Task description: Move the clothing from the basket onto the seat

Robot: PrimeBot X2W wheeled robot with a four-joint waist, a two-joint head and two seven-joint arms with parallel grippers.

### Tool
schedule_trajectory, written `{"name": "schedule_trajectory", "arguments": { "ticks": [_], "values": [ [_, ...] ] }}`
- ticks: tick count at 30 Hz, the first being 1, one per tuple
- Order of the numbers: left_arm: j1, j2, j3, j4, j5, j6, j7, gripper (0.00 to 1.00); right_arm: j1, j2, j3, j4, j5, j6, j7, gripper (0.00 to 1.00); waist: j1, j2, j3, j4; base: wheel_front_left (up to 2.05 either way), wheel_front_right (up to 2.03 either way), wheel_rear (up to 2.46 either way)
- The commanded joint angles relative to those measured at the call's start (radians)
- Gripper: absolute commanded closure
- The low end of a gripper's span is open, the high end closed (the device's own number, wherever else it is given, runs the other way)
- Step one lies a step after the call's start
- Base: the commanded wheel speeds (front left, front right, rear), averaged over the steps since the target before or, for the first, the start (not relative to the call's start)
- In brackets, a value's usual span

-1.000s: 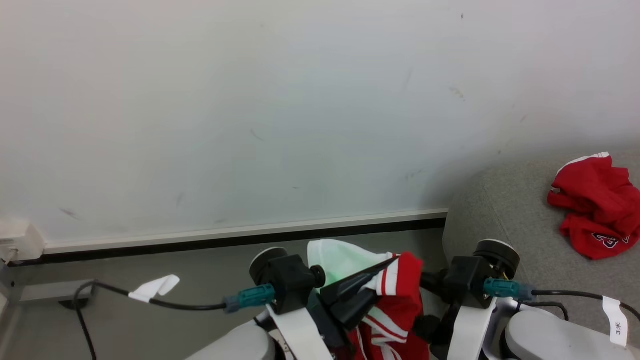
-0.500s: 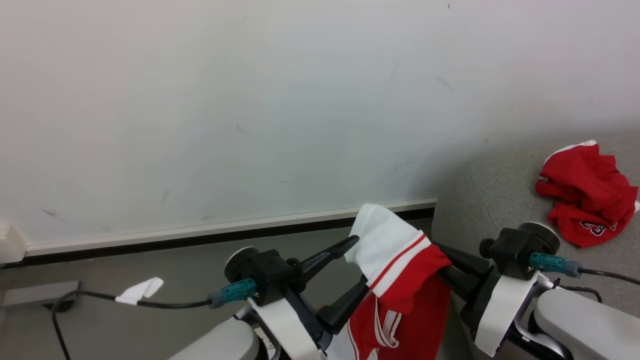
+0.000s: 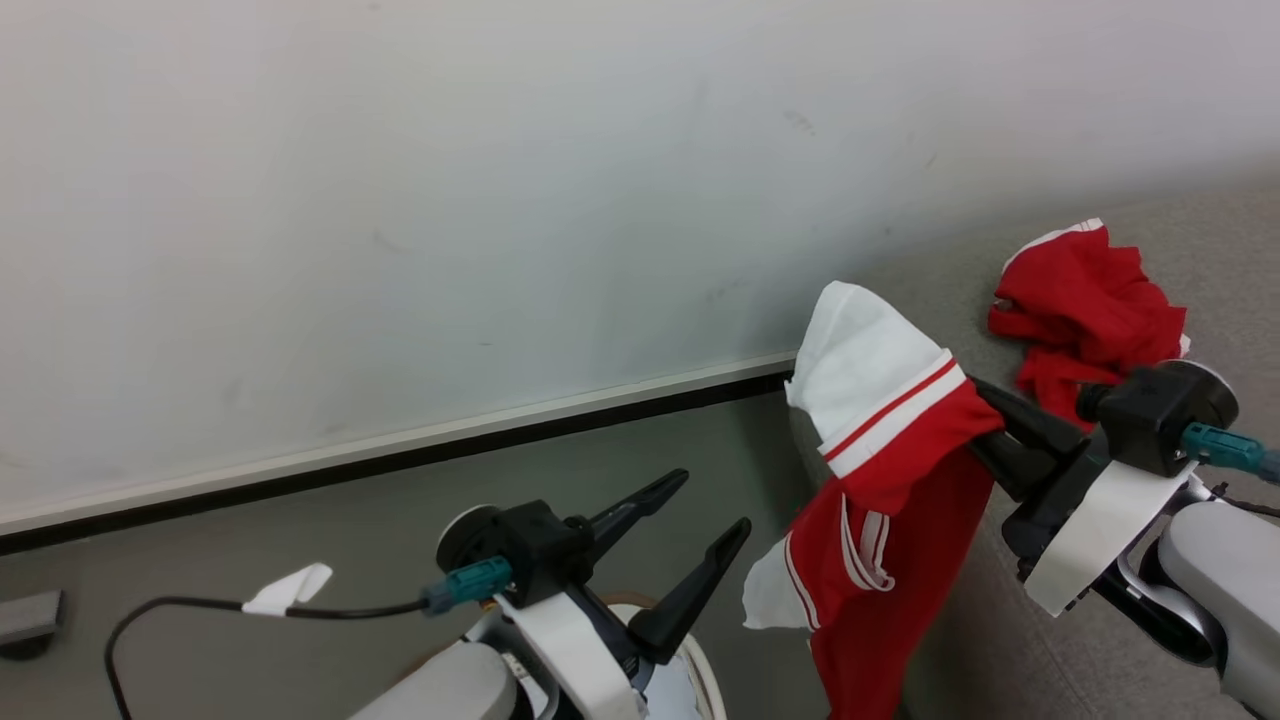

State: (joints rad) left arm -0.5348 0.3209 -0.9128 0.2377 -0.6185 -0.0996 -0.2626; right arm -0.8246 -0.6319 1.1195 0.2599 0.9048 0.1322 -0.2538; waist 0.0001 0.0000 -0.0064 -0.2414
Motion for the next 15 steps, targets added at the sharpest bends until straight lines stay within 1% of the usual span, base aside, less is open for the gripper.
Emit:
{"name": "schedule_trajectory", "arguments": {
  "ticks": [1, 10, 15],
  "values": [
    [0.009, -0.006, 0.007, 0.004, 0.014, 0.0, -0.002, 0.0, -0.013, -0.012, -0.014, -0.001, -0.012, -0.003, -0.005, 1.0, -0.0001, 0.0, 0.014, -0.029, 0.0, 0.0, 0.0],
    [0.012, -0.022, 0.017, 0.01, 0.035, -0.011, -0.002, 0.0, -0.005, -0.038, -0.078, -0.015, -0.029, -0.003, -0.006, 1.0, -0.0001, 0.0, 0.033, -0.136, 0.0, 0.0, 0.0],
    [0.005, -0.029, 0.026, 0.007, 0.045, -0.013, -0.002, 0.0, 0.013, -0.055, -0.116, -0.025, -0.041, -0.003, -0.005, 1.0, -0.0001, 0.0, 0.043, -0.179, 0.0, 0.0, 0.0]
  ]
}}
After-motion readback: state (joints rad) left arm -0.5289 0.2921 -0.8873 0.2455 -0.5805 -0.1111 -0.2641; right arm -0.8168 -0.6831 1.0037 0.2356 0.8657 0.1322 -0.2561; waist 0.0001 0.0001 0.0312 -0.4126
